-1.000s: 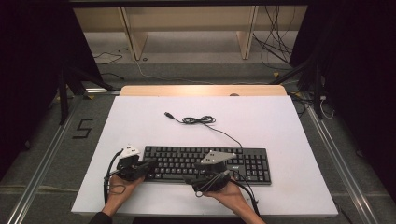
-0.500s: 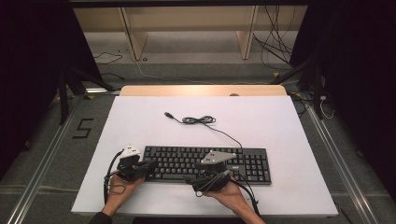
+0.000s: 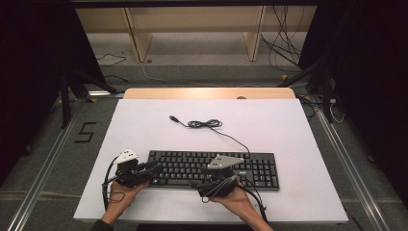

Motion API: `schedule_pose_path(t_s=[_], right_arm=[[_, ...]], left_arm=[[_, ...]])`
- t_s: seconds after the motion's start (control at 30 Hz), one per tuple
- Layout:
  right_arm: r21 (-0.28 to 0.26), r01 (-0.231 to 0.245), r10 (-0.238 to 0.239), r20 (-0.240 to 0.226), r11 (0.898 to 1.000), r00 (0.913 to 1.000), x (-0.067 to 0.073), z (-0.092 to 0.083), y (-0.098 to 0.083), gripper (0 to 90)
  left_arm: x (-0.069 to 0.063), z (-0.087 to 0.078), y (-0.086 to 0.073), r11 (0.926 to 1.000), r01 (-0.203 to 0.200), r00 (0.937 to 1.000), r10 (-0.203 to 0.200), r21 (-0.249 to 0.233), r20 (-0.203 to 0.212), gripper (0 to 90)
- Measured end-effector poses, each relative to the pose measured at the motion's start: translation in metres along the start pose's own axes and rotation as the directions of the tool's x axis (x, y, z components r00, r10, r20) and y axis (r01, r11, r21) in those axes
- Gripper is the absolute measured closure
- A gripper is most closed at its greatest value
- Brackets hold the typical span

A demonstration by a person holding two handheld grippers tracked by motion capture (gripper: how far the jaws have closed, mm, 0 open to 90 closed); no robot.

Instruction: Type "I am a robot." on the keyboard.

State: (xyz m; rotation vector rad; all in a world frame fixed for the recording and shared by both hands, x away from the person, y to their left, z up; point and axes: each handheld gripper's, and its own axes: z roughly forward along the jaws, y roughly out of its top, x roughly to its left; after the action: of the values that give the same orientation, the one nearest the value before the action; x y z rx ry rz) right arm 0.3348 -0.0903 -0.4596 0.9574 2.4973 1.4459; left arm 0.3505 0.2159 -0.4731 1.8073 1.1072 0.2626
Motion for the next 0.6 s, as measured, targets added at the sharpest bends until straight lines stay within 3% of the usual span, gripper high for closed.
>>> schedule_pose_path(t_s=[0.3,0.6], right_arm=[[0.002,0.003,-0.003,-0.002,1.0,1.0,0.001,0.003,0.0,36.1],[0.001,0.006,-0.006,-0.01,1.0,0.9999,0.001,0.005,0.0,36.7]], left_arm=[[-0.003,-0.007,0.0,0.9992,0.022,0.9995,-0.021,-0.034,0.022,44.5],[-0.009,-0.012,0.0,0.9968,0.009,0.9987,-0.005,-0.079,0.05,34.4]])
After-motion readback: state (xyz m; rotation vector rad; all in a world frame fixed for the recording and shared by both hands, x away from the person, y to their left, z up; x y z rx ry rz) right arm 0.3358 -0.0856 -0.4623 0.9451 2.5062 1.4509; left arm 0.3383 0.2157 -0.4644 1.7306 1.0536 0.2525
